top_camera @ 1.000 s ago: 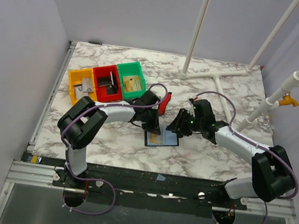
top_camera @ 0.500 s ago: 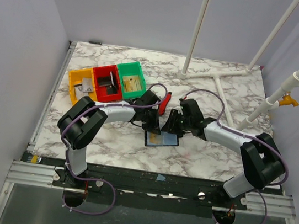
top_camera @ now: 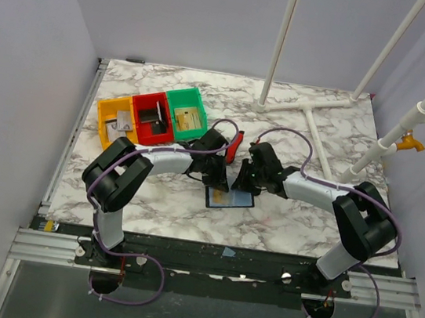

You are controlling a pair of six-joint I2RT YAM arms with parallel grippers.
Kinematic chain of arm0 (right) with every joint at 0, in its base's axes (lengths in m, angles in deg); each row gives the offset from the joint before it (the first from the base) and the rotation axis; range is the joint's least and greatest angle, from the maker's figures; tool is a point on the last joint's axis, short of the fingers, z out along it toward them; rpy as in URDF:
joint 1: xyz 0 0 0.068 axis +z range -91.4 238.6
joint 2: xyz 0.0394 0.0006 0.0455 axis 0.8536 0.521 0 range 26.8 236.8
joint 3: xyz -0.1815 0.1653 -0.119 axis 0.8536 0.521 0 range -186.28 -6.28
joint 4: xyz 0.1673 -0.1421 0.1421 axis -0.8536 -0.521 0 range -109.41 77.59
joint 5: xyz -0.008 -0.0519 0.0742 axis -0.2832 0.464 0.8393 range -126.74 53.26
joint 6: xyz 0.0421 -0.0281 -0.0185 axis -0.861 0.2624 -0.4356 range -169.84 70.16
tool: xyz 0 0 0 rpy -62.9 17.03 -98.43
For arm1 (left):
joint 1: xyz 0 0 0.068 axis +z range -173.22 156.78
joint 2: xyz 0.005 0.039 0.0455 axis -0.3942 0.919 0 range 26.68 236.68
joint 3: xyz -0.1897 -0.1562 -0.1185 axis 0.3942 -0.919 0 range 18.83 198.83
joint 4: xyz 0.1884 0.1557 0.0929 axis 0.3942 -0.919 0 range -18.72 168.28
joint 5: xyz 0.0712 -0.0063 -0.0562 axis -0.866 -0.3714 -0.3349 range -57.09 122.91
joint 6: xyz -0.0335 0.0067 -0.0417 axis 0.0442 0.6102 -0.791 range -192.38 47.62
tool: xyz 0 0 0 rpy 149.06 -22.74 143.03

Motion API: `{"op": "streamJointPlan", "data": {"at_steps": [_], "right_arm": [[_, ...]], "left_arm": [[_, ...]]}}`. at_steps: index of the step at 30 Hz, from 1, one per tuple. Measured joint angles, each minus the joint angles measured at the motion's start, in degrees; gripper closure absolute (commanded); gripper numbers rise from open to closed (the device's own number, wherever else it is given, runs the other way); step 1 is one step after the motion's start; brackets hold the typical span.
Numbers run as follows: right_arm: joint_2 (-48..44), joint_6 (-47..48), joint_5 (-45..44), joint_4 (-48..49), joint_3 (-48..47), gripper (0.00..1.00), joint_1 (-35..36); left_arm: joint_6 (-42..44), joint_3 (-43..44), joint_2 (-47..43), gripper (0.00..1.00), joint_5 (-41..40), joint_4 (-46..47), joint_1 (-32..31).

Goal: Take the credit cards out of the card holder
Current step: Remove the credit card from the card holder.

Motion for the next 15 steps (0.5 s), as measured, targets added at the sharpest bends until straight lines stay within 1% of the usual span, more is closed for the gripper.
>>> {"op": "streamJointPlan", "data": {"at_steps": [2,3,8,15], "right_arm": [[0.0,0.1,-0.5,0.0,0.0,0.99,0.0],[0.0,0.1,-0.8,-0.2,0.0,0.99,0.0],[0.9,0.1,-2.2,-0.8,-0.2,0.99,0.0],[0.9,-0.3,-2.7,-0.8,-0.2,0.99,0.0]], "left_arm": [[0.0,0.0,0.0,1.00,0.0,0.0,0.0],[0.0,0.0,0.0,1.00,0.0,0.0,0.0],[0.3,0.3,-0.2,1.00,-0.1,-1.2,0.0],[2.5,0.7,-4.0,1.00,-2.1,-4.8,0.5]]}}
